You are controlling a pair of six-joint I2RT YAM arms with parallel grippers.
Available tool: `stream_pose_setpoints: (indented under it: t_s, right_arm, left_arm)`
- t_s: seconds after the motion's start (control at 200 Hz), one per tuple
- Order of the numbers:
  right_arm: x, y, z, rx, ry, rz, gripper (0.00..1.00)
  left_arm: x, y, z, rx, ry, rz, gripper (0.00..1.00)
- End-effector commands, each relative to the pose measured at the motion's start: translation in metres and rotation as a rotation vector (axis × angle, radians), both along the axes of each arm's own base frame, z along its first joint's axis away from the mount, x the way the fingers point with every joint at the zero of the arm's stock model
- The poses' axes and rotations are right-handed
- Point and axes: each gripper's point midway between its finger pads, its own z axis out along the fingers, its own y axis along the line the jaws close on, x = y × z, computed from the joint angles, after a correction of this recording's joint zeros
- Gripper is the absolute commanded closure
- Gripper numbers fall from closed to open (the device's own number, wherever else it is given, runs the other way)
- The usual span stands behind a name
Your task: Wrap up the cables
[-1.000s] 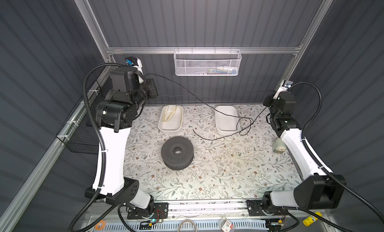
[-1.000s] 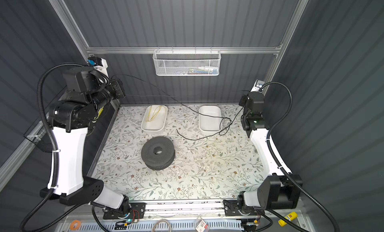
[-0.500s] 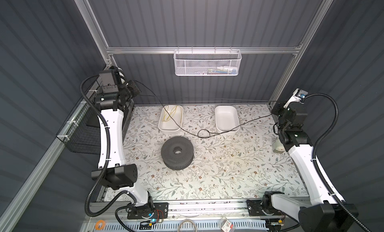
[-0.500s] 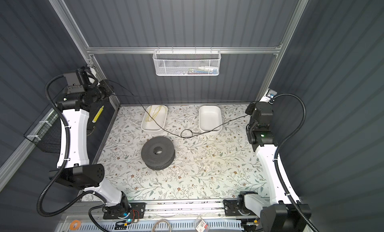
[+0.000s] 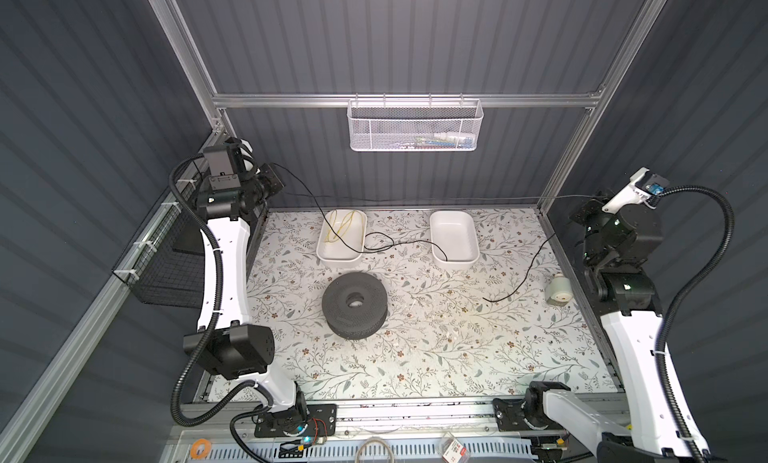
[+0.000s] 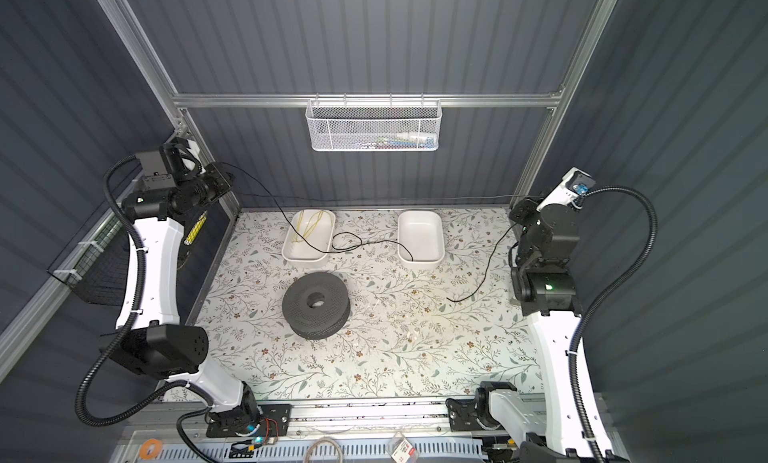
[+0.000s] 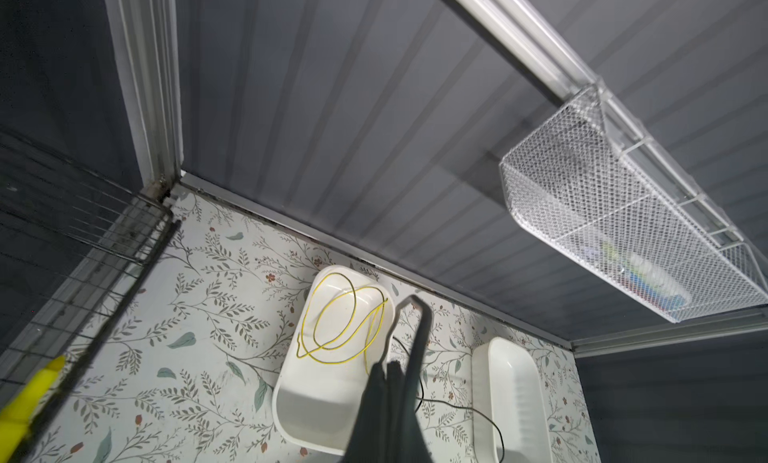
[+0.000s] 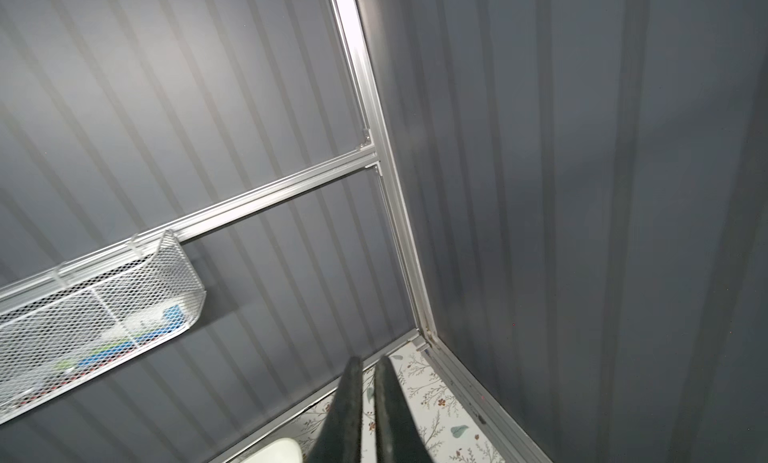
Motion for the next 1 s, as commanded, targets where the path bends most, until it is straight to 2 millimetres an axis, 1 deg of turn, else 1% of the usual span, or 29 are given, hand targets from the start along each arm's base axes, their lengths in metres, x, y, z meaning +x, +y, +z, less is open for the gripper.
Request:
stream_pose_setpoints:
  t_s: [0.0, 0.035, 0.075, 0.08, 0.1, 0.165, 0.21, 0.25, 0.3, 0.335, 0.38, 0.44, 0.51, 0.605, 0.68, 0.73, 0.78, 0.8, 0.815, 0.87, 0.935, 0.995]
  right_arm:
    - [0.03, 0.02, -0.056, 0.077, 0.13, 0.133, 0.87]
    - [0.04, 0.025, -0.074, 0.099, 0.18, 0.16, 0.86]
    - [0.047, 0.029, -0.086, 0.113, 0.216, 0.184, 0.86]
    - [0.052, 0.03, -0.093, 0.117, 0.235, 0.187, 0.86]
    - [0.059, 0.033, -0.106, 0.127, 0.267, 0.203, 0.85]
    - [0.071, 0.044, -0.132, 0.151, 0.351, 0.258, 0.82]
    - [0.074, 0.051, -0.151, 0.153, 0.398, 0.273, 0.8]
    - [0.074, 0.058, -0.165, 0.146, 0.421, 0.291, 0.75]
    - [0.073, 0.067, -0.185, 0.149, 0.469, 0.314, 0.62]
    - [0.074, 0.075, -0.198, 0.151, 0.51, 0.341, 0.55]
    - [0.074, 0.083, -0.215, 0.142, 0.567, 0.362, 0.51]
    - [0.072, 0.095, -0.231, 0.127, 0.622, 0.395, 0.46]
    - [0.064, 0.102, -0.24, 0.118, 0.651, 0.411, 0.41]
    - [0.048, 0.118, -0.255, 0.131, 0.686, 0.481, 0.32]
    - [0.031, 0.132, -0.266, 0.126, 0.749, 0.532, 0.3]
    - [0.019, 0.142, -0.269, 0.102, 0.758, 0.557, 0.29]
    - [0.011, 0.146, -0.266, 0.098, 0.742, 0.557, 0.29]
    - [0.009, 0.148, -0.269, 0.106, 0.747, 0.562, 0.28]
    - [0.005, 0.15, -0.26, 0.112, 0.717, 0.572, 0.28]
    - [0.001, 0.158, -0.248, 0.161, 0.669, 0.61, 0.27]
    - [0.001, 0.174, -0.235, 0.215, 0.624, 0.665, 0.26]
    - [0.005, 0.19, -0.229, 0.273, 0.594, 0.706, 0.25]
  left_arm:
    - [-0.011, -0.023, 0.021, -0.086, -0.079, -0.111, 0.95]
    - [-0.013, -0.031, 0.023, -0.118, -0.09, -0.146, 0.95]
    - [-0.015, -0.042, 0.026, -0.145, -0.101, -0.188, 0.96]
    - [-0.015, -0.043, 0.026, -0.147, -0.102, -0.192, 0.96]
    - [-0.016, -0.048, 0.028, -0.152, -0.105, -0.208, 0.96]
    - [-0.023, -0.069, 0.033, -0.161, -0.118, -0.272, 0.96]
    - [-0.029, -0.085, 0.037, -0.168, -0.126, -0.327, 0.95]
    - [-0.035, -0.099, 0.04, -0.164, -0.131, -0.364, 0.95]
    - [-0.044, -0.113, 0.044, -0.144, -0.141, -0.394, 0.94]
    - [-0.049, -0.118, 0.047, -0.129, -0.15, -0.402, 0.94]
    - [-0.054, -0.121, 0.051, -0.127, -0.16, -0.408, 0.94]
    - [-0.058, -0.123, 0.056, -0.131, -0.173, -0.415, 0.93]
    - [-0.062, -0.126, 0.059, -0.139, -0.181, -0.43, 0.93]
    - [-0.066, -0.134, 0.062, -0.159, -0.192, -0.469, 0.93]
    - [-0.069, -0.139, 0.064, -0.171, -0.204, -0.484, 0.93]
    - [-0.071, -0.144, 0.064, -0.188, -0.208, -0.494, 0.92]
    - [-0.074, -0.151, 0.065, -0.202, -0.218, -0.521, 0.92]
    - [-0.075, -0.153, 0.065, -0.205, -0.217, -0.525, 0.92]
    - [-0.076, -0.155, 0.066, -0.206, -0.218, -0.531, 0.92]
    - [-0.082, -0.164, 0.067, -0.202, -0.223, -0.555, 0.92]
    - [-0.091, -0.172, 0.07, -0.197, -0.227, -0.577, 0.91]
    - [-0.099, -0.179, 0.069, -0.201, -0.231, -0.593, 0.9]
